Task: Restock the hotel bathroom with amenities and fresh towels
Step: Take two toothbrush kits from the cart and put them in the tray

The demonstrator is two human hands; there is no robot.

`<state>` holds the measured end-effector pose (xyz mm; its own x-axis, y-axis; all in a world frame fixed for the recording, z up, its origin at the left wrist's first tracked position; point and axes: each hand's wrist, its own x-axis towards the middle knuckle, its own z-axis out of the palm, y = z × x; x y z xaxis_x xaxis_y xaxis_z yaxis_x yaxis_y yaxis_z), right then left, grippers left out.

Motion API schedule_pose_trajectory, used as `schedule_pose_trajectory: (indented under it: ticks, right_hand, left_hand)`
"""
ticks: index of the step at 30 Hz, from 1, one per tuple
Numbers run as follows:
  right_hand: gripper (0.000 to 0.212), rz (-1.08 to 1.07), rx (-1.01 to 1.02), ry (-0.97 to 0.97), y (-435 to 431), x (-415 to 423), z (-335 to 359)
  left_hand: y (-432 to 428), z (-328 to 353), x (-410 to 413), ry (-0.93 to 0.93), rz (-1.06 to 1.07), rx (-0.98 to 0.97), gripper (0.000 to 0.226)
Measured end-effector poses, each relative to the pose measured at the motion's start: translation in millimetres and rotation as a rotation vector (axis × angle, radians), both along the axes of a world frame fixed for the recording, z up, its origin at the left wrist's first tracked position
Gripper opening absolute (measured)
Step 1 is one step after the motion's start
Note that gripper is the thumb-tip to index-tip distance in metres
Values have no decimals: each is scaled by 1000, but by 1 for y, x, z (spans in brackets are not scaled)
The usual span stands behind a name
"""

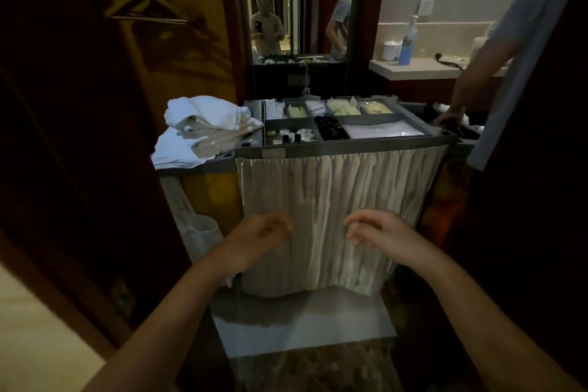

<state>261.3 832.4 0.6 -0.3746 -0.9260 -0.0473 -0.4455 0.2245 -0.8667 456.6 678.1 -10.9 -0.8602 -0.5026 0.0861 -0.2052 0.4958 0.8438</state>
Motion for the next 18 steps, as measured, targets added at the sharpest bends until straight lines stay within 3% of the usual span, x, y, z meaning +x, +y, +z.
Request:
schedule_pose_trajectory:
  ticks: [10,18]
  right_hand:
    - [17,76,11,1,-122,-107,-29]
    - [19,120,-18,9,-229,-242,-23]
  left_hand:
    - [-112,-12,-84,-100,93,-102,14]
    - [-194,2,-217,-111,100,2,18]
